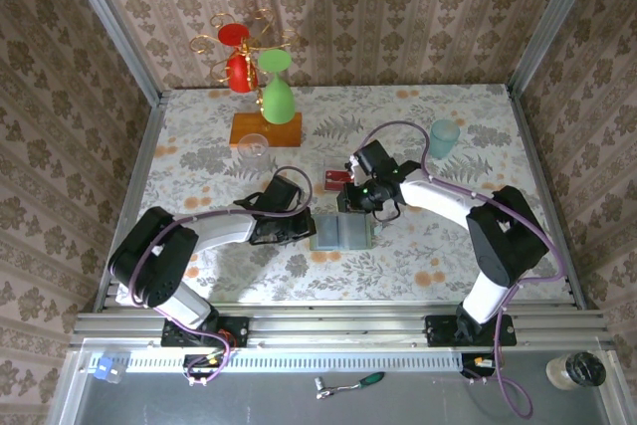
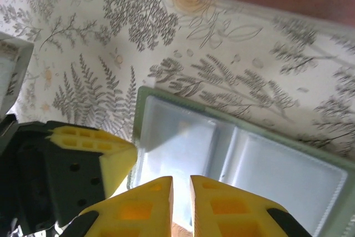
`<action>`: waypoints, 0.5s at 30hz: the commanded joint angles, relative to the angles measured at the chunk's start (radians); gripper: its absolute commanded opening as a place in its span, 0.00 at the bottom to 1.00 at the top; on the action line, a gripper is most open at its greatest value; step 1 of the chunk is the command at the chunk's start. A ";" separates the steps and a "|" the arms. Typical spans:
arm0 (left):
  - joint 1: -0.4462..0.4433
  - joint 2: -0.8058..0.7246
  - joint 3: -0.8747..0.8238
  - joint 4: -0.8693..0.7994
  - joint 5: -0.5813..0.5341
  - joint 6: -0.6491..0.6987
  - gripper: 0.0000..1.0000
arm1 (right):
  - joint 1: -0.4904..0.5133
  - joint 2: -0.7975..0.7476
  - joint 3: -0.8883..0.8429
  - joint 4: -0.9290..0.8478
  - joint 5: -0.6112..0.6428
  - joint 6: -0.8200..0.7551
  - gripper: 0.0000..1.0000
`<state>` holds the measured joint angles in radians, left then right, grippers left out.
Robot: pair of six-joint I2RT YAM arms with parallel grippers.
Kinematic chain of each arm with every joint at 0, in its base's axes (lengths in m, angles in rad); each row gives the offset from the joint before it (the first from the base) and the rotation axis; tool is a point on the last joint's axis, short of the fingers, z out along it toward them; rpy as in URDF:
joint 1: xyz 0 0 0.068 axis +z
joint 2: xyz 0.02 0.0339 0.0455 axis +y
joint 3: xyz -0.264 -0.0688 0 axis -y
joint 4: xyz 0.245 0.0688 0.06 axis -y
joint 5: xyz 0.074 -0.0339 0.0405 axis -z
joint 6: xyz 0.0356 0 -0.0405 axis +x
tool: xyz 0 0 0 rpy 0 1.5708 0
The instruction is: Take the credit cards out of the card holder
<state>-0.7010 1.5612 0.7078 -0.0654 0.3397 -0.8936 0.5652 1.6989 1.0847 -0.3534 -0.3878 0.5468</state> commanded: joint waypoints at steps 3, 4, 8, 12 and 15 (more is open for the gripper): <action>-0.005 0.013 0.008 -0.024 -0.030 -0.012 0.00 | 0.021 -0.005 -0.041 0.065 -0.061 0.084 0.16; -0.005 0.013 0.010 -0.023 -0.030 -0.012 0.00 | 0.024 -0.003 -0.043 0.066 -0.059 0.091 0.16; -0.006 0.011 0.008 -0.021 -0.033 -0.010 0.00 | 0.033 0.013 -0.042 0.058 -0.069 0.114 0.16; -0.005 0.020 0.005 -0.008 -0.024 -0.008 0.00 | 0.044 0.027 -0.043 0.063 -0.075 0.132 0.19; -0.006 0.023 -0.001 -0.008 -0.025 -0.012 0.00 | 0.051 0.030 -0.046 0.075 -0.073 0.140 0.25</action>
<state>-0.7010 1.5703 0.7074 -0.0700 0.3241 -0.8967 0.6064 1.7164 1.0489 -0.2939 -0.4381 0.6621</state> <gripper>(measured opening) 0.050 0.240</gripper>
